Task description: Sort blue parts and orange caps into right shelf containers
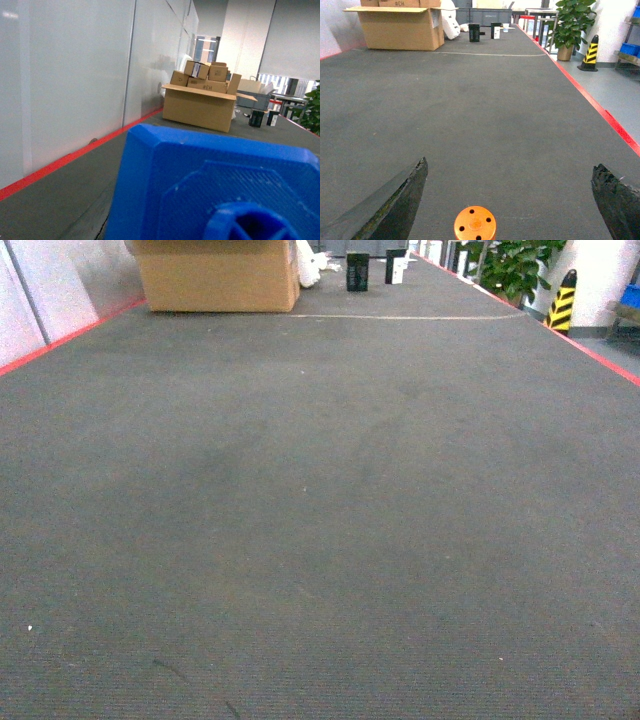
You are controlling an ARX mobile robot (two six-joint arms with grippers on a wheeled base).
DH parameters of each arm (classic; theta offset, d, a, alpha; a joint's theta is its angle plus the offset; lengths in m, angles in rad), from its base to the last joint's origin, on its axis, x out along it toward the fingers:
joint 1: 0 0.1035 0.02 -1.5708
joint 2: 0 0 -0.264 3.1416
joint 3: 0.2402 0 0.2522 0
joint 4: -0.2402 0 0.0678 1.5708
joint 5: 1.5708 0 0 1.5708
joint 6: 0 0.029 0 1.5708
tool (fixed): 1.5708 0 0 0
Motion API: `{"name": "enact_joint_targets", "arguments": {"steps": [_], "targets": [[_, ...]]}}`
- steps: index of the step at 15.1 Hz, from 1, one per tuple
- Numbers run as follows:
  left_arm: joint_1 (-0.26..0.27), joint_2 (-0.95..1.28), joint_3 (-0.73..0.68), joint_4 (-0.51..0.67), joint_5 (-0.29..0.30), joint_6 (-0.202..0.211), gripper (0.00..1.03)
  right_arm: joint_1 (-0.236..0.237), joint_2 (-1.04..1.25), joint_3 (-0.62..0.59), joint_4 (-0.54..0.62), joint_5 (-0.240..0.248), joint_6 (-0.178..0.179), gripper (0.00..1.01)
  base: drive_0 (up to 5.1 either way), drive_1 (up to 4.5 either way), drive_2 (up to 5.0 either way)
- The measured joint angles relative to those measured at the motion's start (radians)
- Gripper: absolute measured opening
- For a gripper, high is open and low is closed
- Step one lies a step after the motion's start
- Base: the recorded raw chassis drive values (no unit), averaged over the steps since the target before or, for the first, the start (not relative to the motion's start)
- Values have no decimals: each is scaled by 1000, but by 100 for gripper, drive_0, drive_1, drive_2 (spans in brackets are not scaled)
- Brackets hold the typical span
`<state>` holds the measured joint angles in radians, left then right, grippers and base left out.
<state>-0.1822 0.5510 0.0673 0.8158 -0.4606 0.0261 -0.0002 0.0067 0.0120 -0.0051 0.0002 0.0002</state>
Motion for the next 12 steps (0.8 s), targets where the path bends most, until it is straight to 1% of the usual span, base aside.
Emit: {"name": "enact_joint_targets", "arguments": {"steps": [1,2,3,4,12], "targets": [[-6,-37,-2,-23,-19,1,47,0,0,0,0,0,0,98,0,0,0],[0,-62,-3,-21,-43,1,47,0,0,0,0,0,0,98,0,0,0],[2,-51,-11,-10,-45,0,47,0,0,0,0,0,0,98,0,0,0],[0,-35,-17,31,-67,1,47,0,0,0,0,0,0,98,0,0,0],[0,-34,-19,30,-68,1,47,0,0,0,0,0,0,98,0,0,0]]}}
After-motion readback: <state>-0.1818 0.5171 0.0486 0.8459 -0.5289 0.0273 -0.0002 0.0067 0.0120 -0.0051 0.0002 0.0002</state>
